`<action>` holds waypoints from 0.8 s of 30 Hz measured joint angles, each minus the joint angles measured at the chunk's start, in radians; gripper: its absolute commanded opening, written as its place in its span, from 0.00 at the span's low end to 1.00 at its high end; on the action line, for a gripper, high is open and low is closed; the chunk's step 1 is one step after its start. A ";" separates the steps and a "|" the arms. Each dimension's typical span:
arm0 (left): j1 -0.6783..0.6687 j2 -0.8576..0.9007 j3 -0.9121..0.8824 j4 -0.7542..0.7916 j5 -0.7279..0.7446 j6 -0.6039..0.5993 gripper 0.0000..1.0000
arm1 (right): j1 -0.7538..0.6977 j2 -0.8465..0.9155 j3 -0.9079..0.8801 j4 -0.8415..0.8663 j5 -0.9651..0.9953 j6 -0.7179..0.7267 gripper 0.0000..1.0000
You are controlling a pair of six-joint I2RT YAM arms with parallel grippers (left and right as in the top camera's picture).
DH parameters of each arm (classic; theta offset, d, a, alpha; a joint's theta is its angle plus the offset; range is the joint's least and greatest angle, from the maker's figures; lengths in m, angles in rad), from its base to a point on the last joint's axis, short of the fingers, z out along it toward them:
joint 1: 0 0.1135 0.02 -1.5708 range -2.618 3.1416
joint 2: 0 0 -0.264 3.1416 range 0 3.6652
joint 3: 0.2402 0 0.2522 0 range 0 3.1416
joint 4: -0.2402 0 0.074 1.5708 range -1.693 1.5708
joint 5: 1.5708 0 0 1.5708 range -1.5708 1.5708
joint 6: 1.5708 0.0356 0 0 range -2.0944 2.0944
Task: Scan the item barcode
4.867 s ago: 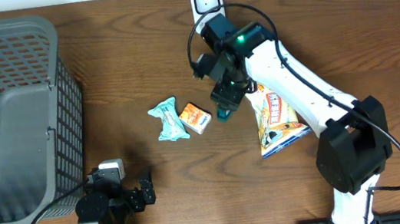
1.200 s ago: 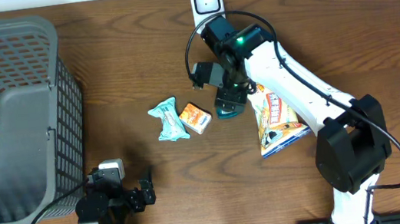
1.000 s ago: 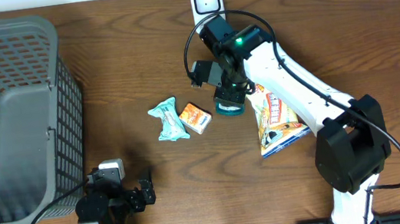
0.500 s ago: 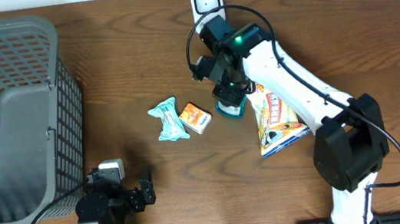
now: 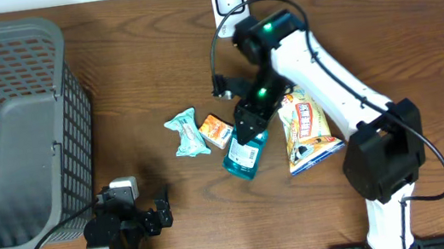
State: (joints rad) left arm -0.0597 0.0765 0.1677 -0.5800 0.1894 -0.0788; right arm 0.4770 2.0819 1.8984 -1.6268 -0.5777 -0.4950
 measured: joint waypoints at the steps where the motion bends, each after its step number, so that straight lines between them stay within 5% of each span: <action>1: 0.000 0.000 0.000 0.000 0.000 0.000 0.98 | -0.013 0.000 0.002 -0.032 -0.032 -0.031 0.06; 11: 0.000 0.000 0.000 0.000 0.000 0.000 0.98 | -0.207 -0.087 0.003 -0.063 -0.186 -0.213 0.07; 24: 0.000 0.000 0.000 0.000 0.000 0.000 0.98 | -0.388 -0.540 -0.062 -0.070 -0.290 -0.291 0.08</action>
State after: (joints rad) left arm -0.0597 0.0765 0.1677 -0.5804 0.1898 -0.0788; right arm 0.0895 1.5421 1.8366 -1.6966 -0.8680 -0.7856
